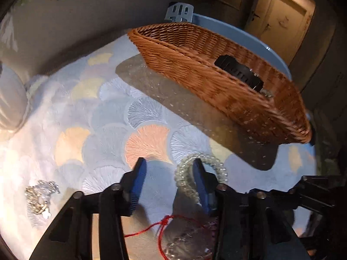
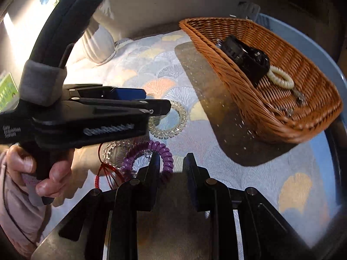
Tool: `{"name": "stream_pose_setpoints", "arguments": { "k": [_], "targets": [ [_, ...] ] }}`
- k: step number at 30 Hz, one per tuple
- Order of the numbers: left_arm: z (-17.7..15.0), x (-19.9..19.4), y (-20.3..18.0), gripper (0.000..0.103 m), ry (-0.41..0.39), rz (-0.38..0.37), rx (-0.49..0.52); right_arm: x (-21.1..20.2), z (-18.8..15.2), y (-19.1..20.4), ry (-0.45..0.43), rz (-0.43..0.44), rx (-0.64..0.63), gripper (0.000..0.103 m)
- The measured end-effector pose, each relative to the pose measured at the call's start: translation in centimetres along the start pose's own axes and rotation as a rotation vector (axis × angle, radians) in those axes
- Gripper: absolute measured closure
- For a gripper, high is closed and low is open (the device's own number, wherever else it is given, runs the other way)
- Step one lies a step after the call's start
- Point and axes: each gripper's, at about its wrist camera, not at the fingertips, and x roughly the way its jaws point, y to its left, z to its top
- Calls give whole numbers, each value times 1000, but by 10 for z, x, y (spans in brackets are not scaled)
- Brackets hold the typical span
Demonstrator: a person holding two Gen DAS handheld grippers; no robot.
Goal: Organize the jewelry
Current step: 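Grasp the clear beaded hair tie with the left tool while the right tool grasps the purple coil tie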
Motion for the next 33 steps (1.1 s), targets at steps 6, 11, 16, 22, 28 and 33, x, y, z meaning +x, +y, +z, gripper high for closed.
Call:
{"name": "stream_pose_setpoints", "arguments": {
  "k": [6, 11, 16, 22, 28, 33],
  "targets": [
    [-8, -8, 21, 75, -8, 17, -36, 2, -6, 7, -9, -82, -74, 79],
    [-20, -19, 50, 76, -44, -55, -106, -11, -21, -18, -4, -136, -10, 79],
    [-25, -19, 45, 76, -64, -35, -70, -17, -24, -31, 13, -111, 32, 78],
    [-24, -17, 34, 75, -71, 7, -11, -11, -23, -11, -2, -182, -43, 70],
    [-25, -16, 35, 75, -70, 1, -16, -13, -24, -14, -4, -171, -17, 70],
    [-27, -18, 33, 75, -71, 18, -4, -13, -25, -11, -13, -188, -25, 70]
  ]
}}
